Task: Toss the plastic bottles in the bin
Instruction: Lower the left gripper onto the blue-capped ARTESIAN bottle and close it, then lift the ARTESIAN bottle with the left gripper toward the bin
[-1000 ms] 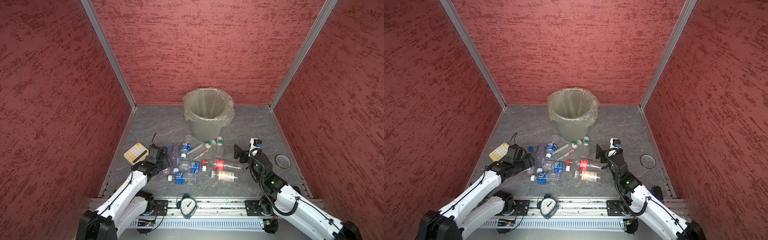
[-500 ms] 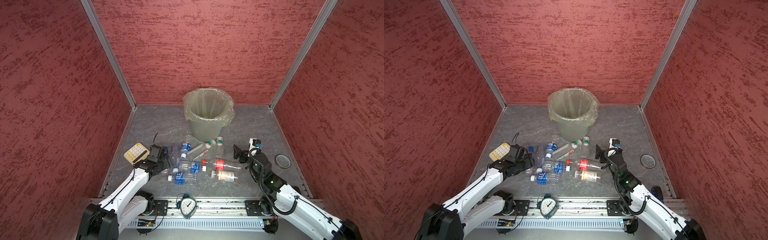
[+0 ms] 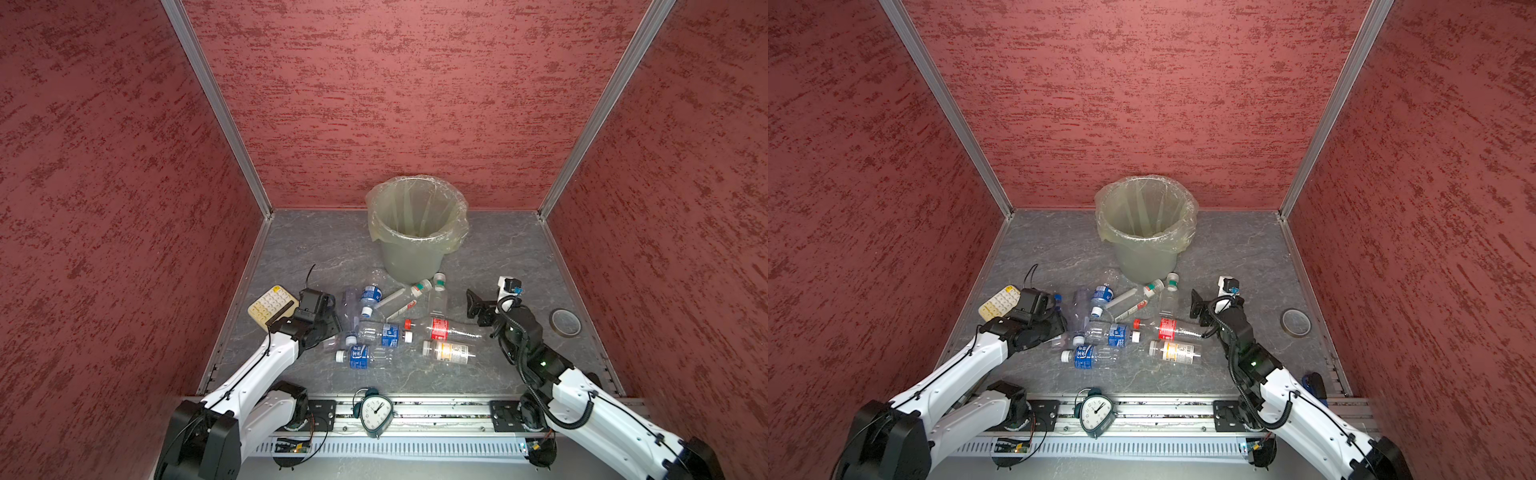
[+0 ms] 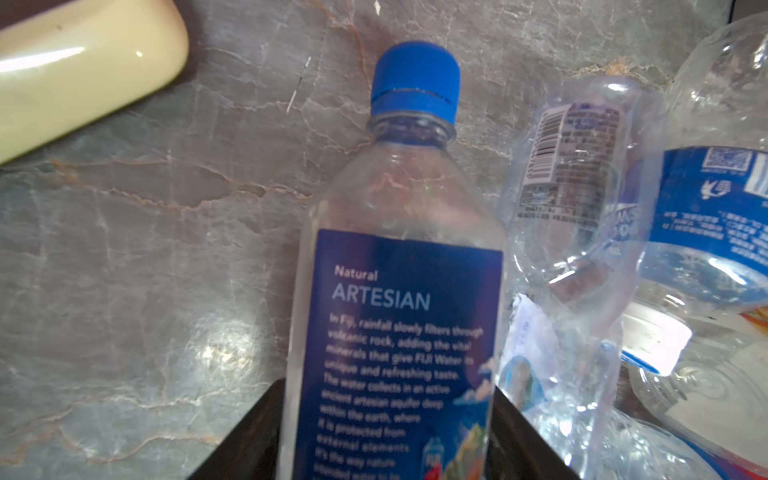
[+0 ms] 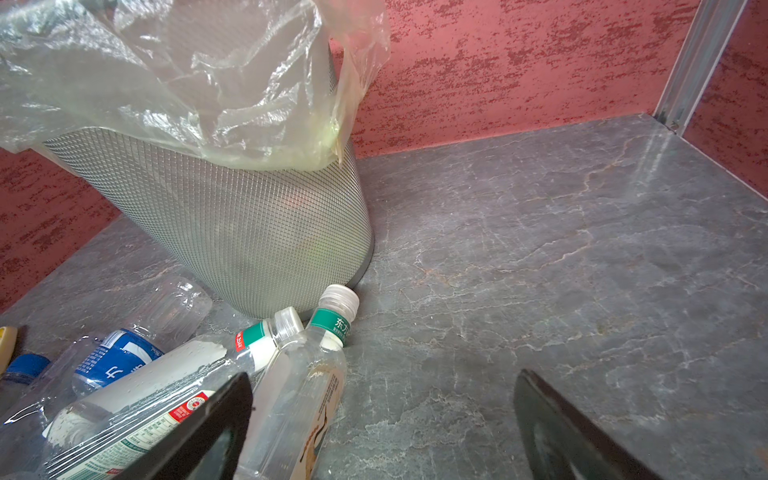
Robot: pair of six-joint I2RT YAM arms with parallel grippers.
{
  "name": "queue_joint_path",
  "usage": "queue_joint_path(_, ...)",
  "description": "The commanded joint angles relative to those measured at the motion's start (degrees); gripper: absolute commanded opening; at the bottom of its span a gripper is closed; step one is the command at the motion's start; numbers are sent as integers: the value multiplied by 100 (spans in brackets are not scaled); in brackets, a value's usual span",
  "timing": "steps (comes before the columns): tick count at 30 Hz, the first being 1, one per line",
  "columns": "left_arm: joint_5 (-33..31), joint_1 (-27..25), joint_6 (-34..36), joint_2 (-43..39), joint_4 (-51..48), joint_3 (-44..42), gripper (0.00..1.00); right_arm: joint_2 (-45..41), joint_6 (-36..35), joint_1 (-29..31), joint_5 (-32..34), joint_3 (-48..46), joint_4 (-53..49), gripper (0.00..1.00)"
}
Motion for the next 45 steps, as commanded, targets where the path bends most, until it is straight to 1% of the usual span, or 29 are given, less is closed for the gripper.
queue_joint_path(1,51,68,11,4,5,117,69,-13,0,0,-67,16,159,98)
queue_joint_path(7,-12,70,20,-205,-46,72,51,-22,0,1,-76,10,160,98)
queue_joint_path(9,-75,62,11,-385,-95,44,48,-22,0,1,-93,15,160,98)
queue_joint_path(14,-262,12,-28,-827,-278,51,48,-5,-9,1,-128,14,172,98)
queue_joint_path(22,-408,-121,0,-1247,-359,153,48,-12,-9,-2,-135,21,168,98)
queue_joint_path(30,-129,-200,377,-1860,-123,268,47,3,-9,1,-159,31,177,98)
queue_joint_path(36,373,-374,612,-2276,277,270,48,4,-10,1,-163,31,186,98)
queue_joint_path(45,472,-795,732,-2808,522,346,49,13,-18,5,-189,36,186,99)
